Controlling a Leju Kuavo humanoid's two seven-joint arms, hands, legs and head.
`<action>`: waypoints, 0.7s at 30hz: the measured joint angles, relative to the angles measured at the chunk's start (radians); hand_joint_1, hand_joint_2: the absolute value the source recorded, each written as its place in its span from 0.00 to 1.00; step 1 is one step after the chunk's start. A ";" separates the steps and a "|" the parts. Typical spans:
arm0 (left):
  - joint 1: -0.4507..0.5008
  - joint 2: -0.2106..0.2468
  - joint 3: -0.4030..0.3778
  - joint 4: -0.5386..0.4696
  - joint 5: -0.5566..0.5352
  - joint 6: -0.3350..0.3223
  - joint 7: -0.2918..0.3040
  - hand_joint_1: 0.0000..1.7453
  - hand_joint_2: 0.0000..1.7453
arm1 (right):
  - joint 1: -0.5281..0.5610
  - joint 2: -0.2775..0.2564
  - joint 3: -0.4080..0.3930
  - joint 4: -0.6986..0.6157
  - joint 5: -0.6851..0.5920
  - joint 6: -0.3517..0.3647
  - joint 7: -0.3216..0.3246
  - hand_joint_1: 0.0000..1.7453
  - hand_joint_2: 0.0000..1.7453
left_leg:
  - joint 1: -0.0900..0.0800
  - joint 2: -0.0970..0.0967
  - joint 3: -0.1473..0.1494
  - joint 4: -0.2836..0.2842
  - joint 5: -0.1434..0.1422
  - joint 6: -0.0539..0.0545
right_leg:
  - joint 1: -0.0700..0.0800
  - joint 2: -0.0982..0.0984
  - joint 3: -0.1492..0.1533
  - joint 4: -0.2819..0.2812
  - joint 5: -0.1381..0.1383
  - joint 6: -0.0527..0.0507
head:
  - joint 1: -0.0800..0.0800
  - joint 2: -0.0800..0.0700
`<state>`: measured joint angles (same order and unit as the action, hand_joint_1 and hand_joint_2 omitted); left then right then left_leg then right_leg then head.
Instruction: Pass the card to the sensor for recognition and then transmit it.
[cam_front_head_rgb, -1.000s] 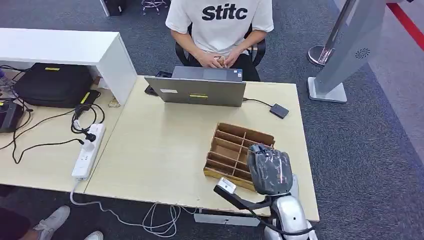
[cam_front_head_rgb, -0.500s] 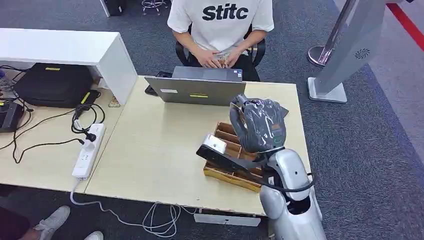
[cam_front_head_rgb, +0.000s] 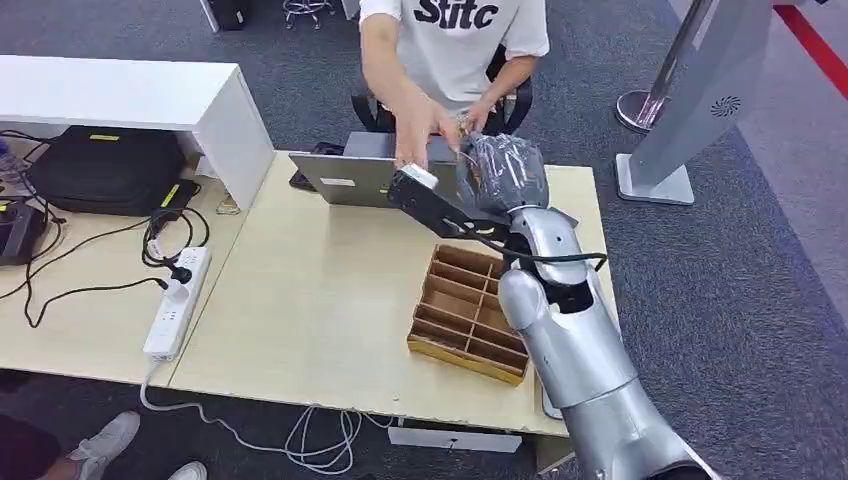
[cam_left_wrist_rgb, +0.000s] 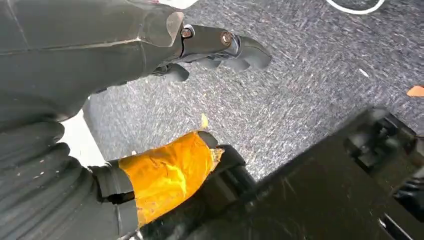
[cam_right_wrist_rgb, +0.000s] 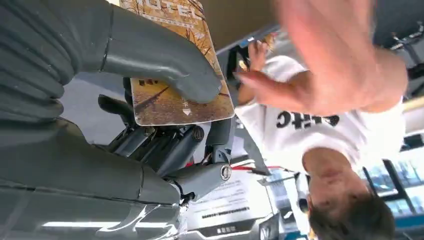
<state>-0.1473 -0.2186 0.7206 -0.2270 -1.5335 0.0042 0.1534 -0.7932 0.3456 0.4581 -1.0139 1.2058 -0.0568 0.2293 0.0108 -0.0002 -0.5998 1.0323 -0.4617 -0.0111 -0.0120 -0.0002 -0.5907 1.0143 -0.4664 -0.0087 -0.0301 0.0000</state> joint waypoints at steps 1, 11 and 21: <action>0.000 0.000 -0.005 0.000 0.000 0.000 0.000 0.00 1.00 | -0.004 0.001 0.000 0.013 0.001 0.000 0.000 1.00 1.00 | 0.000 0.000 0.000 0.000 0.000 0.000 | 0.000 0.000 0.000 0.000 0.000 0.000 | 0.000 0.000; 0.000 0.000 -0.046 0.000 0.000 -0.010 0.005 0.00 1.00 | -0.014 0.003 -0.033 0.083 0.015 -0.033 -0.009 1.00 1.00 | 0.000 0.000 0.000 0.000 0.000 0.000 | 0.000 0.000 0.000 0.000 0.000 0.000 | 0.000 0.000; 0.000 0.000 -0.057 0.000 0.000 -0.011 0.024 0.00 1.00 | 0.002 0.003 -0.133 0.074 -0.172 -0.101 -0.124 0.00 1.00 | 0.000 0.000 0.000 0.000 0.000 0.000 | 0.000 0.000 0.000 0.000 0.000 0.000 | 0.000 0.000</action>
<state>-0.1477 -0.2182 0.6634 -0.2270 -1.5331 -0.0065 0.1774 -0.7909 0.3490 0.3256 -0.9403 1.0337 -0.1579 0.1055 0.0108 -0.0004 -0.5998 1.0324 -0.4619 -0.0109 -0.0120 -0.0004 -0.5911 1.0142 -0.4665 -0.0087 -0.0298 0.0000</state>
